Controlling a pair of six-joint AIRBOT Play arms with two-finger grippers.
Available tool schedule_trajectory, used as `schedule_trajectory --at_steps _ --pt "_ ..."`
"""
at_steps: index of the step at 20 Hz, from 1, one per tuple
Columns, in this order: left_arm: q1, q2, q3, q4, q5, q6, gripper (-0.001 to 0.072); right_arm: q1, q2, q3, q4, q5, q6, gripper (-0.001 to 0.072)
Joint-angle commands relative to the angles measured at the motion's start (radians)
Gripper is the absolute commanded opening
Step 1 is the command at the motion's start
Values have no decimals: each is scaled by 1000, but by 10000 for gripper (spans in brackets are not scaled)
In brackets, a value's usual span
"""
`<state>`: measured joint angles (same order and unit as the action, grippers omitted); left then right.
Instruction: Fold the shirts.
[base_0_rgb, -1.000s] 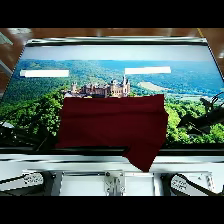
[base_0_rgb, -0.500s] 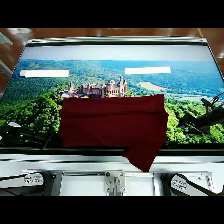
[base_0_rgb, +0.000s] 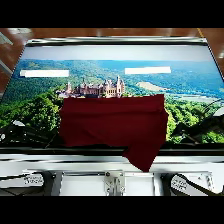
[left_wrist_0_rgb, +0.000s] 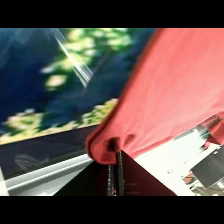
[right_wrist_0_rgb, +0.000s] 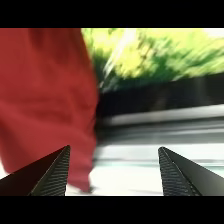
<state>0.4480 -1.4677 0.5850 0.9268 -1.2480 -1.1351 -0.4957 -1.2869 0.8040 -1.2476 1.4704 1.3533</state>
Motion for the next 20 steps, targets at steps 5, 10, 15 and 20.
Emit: schedule_trajectory --at_steps 5,10,15,20 --pt "-2 39 2 0 -54 35 39 1 1 -291 191 -218 -116 648" --pt "-2 42 3 -2 -54 23 39 1 0 -337 259 -273 -165 547" --pt "-2 42 9 -11 -53 24 39 1 1 -339 241 -287 -167 230" --pt "-2 75 15 -61 -50 93 39 1 1 -335 304 -119 -357 69"
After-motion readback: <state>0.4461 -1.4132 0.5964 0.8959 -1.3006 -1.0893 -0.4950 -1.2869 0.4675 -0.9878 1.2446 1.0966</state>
